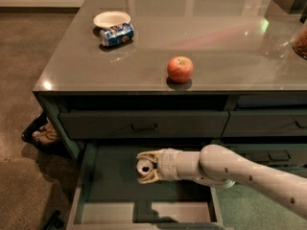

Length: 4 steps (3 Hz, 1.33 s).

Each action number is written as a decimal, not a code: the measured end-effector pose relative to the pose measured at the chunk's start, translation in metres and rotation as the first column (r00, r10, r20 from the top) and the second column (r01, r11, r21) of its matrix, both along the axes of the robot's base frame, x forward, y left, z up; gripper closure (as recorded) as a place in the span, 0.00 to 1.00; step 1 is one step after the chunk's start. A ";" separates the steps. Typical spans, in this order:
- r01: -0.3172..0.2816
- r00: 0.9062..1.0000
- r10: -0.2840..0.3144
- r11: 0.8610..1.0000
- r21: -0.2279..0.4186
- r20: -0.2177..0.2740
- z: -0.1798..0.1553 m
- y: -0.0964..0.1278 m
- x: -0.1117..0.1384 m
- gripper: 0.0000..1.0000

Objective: Place orange can into middle drawer

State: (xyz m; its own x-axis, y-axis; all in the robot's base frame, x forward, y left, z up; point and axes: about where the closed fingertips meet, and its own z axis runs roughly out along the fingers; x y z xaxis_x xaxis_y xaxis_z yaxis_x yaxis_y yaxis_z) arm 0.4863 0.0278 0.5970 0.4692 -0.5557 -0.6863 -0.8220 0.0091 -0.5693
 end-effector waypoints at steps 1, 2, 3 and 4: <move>0.045 0.996 -0.043 0.999 0.024 -0.076 -0.052 0.000 0.018 1.00; 0.097 0.973 -0.087 0.995 0.037 -0.214 -0.116 -0.002 0.031 1.00; 0.146 0.938 -0.133 0.989 0.018 -0.321 -0.150 -0.012 0.030 1.00; 0.136 0.933 -0.125 0.991 0.010 -0.338 -0.158 -0.008 0.030 1.00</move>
Offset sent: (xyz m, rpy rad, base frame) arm 0.0465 -0.0026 -0.1731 0.0665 0.3243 -0.1259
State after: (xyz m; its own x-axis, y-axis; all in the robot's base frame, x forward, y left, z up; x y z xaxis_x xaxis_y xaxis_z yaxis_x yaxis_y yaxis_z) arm 0.5161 0.0200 0.4390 0.1335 -0.5710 -0.8100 -0.9555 0.1429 -0.2582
